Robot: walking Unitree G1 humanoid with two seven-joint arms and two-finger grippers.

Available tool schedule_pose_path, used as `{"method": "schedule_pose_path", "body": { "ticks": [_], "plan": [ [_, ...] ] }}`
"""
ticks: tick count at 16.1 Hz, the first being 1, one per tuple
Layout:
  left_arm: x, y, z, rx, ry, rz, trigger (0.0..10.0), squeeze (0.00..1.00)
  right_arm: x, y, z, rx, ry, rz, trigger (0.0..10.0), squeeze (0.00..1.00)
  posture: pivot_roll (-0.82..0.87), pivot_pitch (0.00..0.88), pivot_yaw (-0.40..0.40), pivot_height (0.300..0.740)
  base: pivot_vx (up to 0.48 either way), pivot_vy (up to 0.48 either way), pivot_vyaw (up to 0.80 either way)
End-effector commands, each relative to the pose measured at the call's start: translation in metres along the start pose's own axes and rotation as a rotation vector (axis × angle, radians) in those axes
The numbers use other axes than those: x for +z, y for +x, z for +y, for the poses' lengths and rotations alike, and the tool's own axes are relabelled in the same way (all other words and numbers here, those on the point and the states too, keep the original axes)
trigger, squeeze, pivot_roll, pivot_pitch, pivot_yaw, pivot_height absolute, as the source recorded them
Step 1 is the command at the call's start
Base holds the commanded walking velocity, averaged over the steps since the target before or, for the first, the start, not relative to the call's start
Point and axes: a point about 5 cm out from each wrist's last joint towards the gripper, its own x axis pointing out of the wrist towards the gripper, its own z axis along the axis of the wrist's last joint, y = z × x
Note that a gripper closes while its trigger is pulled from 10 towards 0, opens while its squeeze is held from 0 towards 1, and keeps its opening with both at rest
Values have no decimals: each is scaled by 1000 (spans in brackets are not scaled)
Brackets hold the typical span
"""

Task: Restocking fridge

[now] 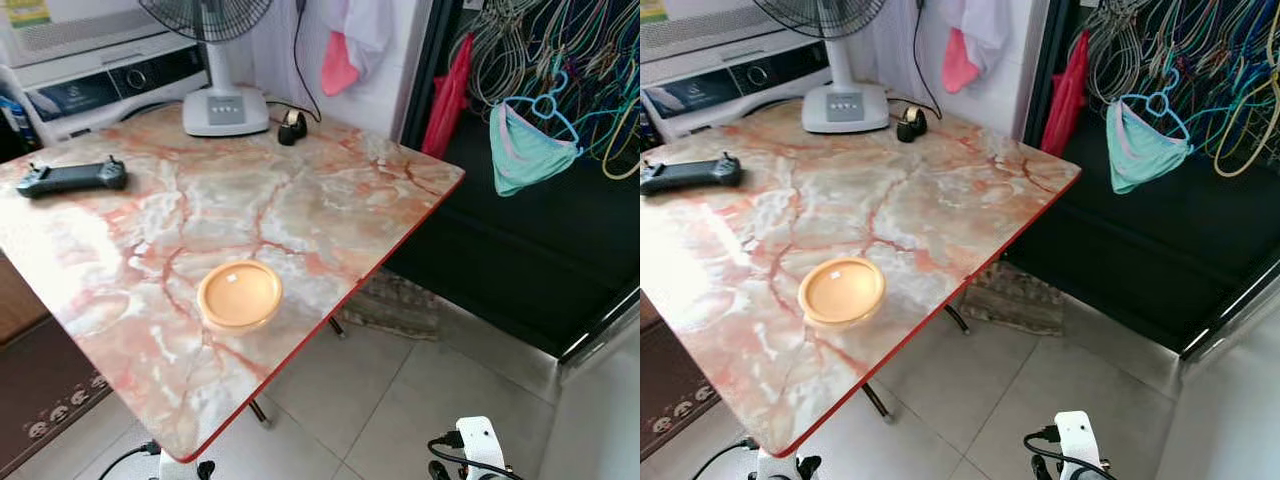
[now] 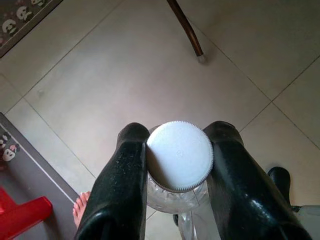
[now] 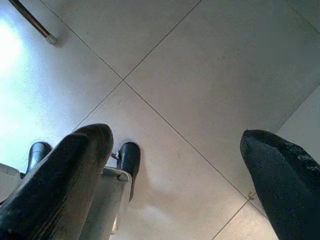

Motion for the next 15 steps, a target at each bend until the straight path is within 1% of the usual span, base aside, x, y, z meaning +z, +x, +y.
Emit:
{"method": "schedule_pose_path", "body": {
  "ticks": [1,2,15],
  "plan": [
    [-5,-1,0,1,-2,20,10000,0,-1,-1,-2,-6,4,5,10000,0,102,0,-45,740,0,0,0],
    [-5,-1,0,1,-2,20,10000,0,-1,-1,-2,-6,4,5,10000,0,102,0,-45,740,0,0,0],
    [-4,0,0,-2,1,26,10000,0,-1,-1,-3,-15,1,2,10000,0,101,0,-45,740,0,-309,0]
  ]
}}
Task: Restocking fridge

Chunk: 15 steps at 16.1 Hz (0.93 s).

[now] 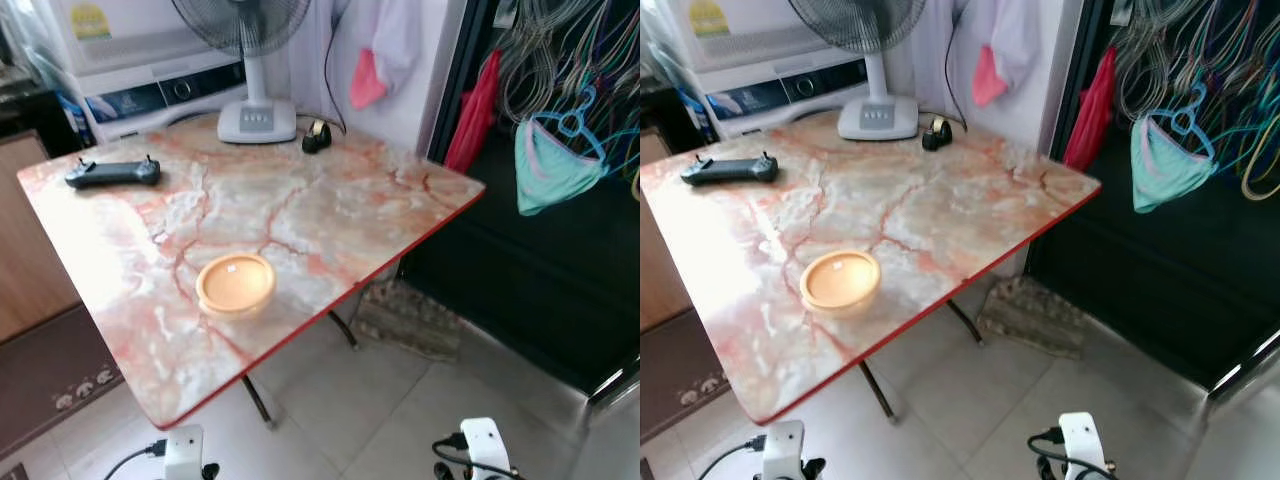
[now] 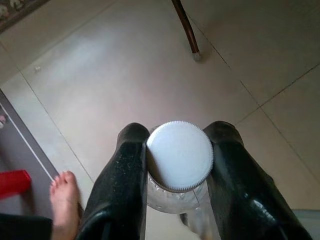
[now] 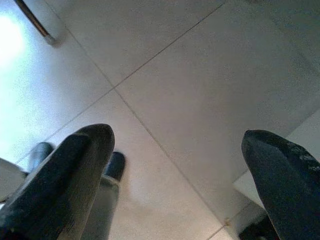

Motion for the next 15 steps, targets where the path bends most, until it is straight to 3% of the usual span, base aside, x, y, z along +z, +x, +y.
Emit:
{"method": "schedule_pose_path", "body": {
  "ticks": [1,3,15],
  "plan": [
    [-5,-1,3,7,3,26,10000,0,-1,0,1,2,4,4,10000,0,101,0,-45,740,0,-341,0],
    [-7,-1,3,7,-23,36,10000,0,-1,0,1,4,8,7,10000,0,101,0,-45,740,0,0,0],
    [-6,-1,3,3,-23,37,10000,0,-2,0,2,11,0,17,10000,0,99,0,-46,740,0,0,-800]
  ]
}}
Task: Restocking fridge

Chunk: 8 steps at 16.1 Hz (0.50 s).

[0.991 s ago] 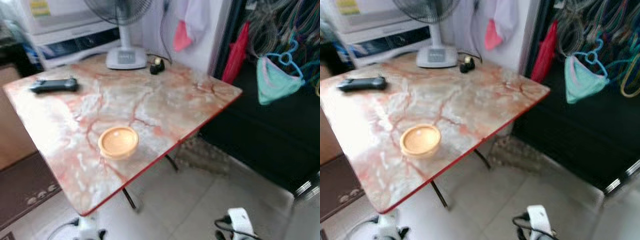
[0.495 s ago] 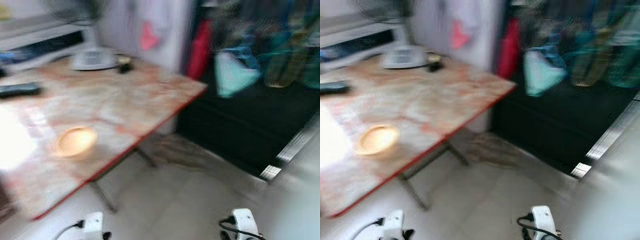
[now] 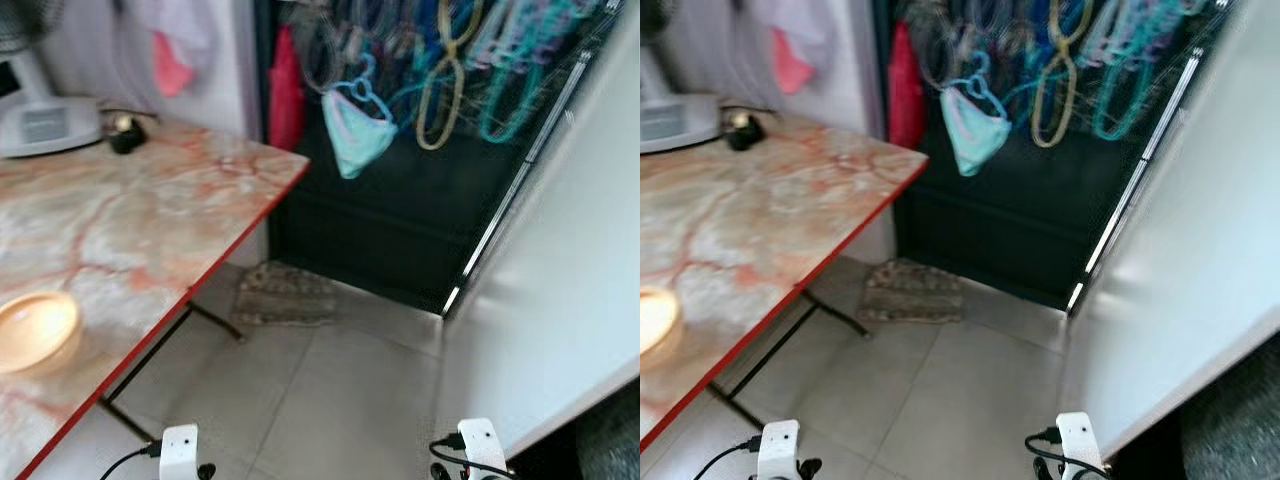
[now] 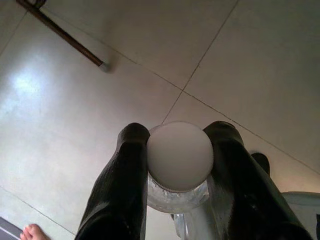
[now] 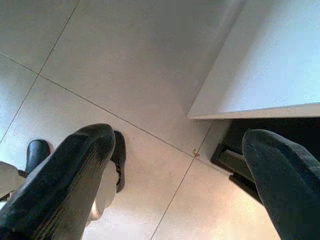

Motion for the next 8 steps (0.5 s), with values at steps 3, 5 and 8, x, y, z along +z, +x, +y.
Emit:
{"method": "schedule_pose_path", "body": {
  "ticks": [3,5,8],
  "plan": [
    [-5,-1,-1,-11,-28,27,10000,0,-1,0,-1,2,-2,10,10000,0,96,0,-44,740,0,82,-800],
    [-5,-1,-1,-16,1,23,10000,0,-1,0,0,4,-5,12,10000,0,94,0,-42,740,0,169,-800],
    [-6,-1,-1,-25,-15,34,10000,0,-2,0,0,6,-5,13,10000,0,93,0,-42,740,0,0,-796]
  ]
}}
